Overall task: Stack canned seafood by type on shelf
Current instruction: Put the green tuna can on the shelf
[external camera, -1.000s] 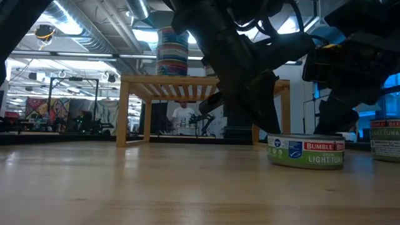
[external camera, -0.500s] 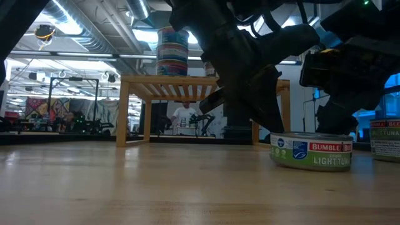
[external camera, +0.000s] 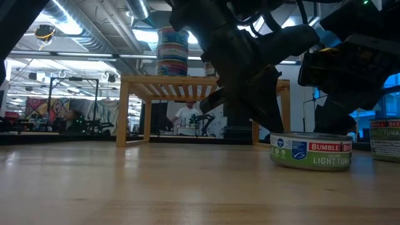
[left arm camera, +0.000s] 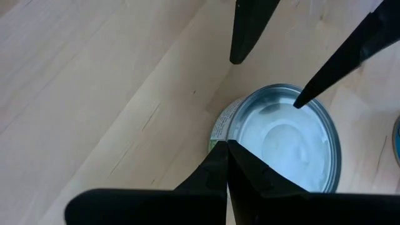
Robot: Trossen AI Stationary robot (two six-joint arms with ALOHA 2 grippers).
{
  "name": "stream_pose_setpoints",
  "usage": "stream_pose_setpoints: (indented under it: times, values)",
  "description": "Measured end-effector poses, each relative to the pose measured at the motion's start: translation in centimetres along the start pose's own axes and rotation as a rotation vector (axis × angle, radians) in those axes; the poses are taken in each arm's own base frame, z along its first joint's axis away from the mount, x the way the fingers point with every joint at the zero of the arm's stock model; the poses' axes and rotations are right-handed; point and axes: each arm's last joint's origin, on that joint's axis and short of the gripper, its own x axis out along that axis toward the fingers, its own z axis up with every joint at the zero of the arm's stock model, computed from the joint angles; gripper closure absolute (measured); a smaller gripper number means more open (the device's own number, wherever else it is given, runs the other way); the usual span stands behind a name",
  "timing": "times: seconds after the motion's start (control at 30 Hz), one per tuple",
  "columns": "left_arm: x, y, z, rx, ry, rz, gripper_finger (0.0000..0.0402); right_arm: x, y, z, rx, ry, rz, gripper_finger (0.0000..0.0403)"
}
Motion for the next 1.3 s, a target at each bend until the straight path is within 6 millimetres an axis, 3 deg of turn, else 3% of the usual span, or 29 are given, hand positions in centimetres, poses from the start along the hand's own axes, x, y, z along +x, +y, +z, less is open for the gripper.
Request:
stream_pose_setpoints:
  times: [0.67, 0.93, 1.3]
  values:
    - [-0.3, -1.0, -0.9, 0.015, 0.008, -0.015, 0.0401, -1.5, 0.5, 0.5, -0.056, -0.05, 0.018, 0.0173]
    - [-0.3, -1.0, -0.9, 0.014, 0.009, -0.017, 0.0401, -1.7, 0.5, 0.1, -0.03, 0.049, 0.076, 0.0173]
    - [-1.3, -1.6, -0.8, 0.021, -0.004, -0.037, 0.0401, -1.7, 0.5, 0.1, -0.022, 0.037, 0.072, 0.0173]
